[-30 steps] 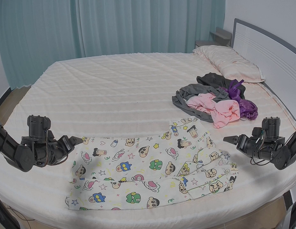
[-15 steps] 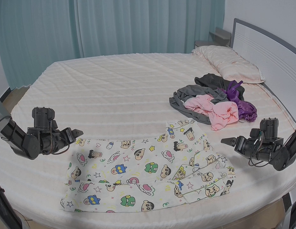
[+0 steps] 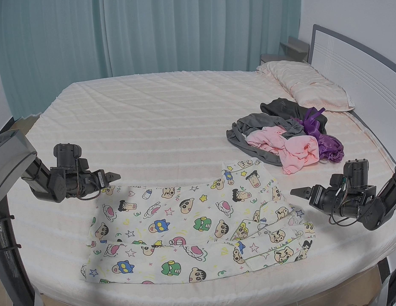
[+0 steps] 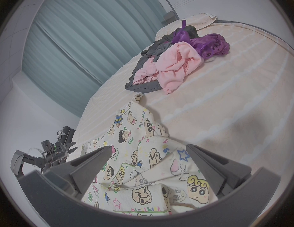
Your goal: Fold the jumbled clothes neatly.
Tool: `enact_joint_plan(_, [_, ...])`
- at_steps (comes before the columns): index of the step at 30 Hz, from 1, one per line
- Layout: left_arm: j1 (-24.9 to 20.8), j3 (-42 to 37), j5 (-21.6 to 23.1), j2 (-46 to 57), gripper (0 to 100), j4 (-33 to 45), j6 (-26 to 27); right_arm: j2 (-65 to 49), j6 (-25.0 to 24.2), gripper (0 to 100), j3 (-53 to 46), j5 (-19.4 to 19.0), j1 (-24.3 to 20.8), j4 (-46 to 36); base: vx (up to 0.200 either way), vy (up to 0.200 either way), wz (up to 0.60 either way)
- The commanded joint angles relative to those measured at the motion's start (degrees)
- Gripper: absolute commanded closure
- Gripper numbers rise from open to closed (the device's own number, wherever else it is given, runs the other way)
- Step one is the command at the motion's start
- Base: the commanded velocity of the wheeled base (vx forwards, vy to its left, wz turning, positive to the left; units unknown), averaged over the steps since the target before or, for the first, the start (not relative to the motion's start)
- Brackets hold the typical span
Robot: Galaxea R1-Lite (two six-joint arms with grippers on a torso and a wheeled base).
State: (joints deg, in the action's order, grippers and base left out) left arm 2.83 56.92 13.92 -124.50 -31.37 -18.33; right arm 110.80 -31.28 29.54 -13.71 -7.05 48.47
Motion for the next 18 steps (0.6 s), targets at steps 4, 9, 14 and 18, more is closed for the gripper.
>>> enact_joint_plan(4, [-0.1, 3.7, 0.4, -7.2, 0, -0.5, 3.0, 0.6, 0.0, 0, 0.2, 0.0, -1.4, 0.0, 0.0, 0.0, 0.0])
enact_joint_plan(9, [-0.1, 4.8, 0.0, -8.4, 0, -1.2, 3.1, 0.9, 0.0, 0, 0.4, 1.0, -1.6, 0.0, 0.0, 0.0, 0.0])
enact_joint_plan(14, [0.0, 5.4, 0.1, -9.4, 0, -2.1, 3.0, 1.0, 0.0, 0, 0.4, 1.5, -2.2, 0.0, 0.0, 0.0, 0.0])
enact_joint_plan(18, [0.0, 5.7, 0.1, -9.4, 0, -2.2, 2.9, 1.3, 0.0, 0, 0.5, 1.5, -2.3, 0.0, 0.0, 0.0, 0.0])
